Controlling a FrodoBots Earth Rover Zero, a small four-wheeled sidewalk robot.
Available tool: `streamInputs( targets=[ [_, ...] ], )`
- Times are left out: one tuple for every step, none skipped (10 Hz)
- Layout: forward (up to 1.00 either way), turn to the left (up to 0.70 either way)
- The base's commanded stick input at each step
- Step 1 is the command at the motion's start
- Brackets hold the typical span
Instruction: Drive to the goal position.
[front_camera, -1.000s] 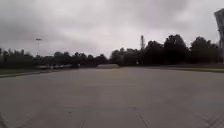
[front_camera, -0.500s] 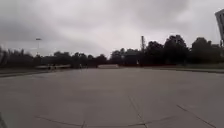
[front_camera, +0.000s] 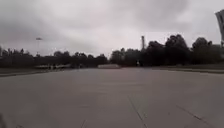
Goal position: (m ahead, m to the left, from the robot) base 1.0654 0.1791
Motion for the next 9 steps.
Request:
streamInputs(
  targets=[
    [0.7,0.0],
    [0.7,0.0],
    [0.7,0.0],
    [0.7,0.0],
    [0.7,0.0],
    [0.7,0.0],
    [0.7,0.0],
    [0.7,0.0],
    [0.7,0.0]
  ],
)
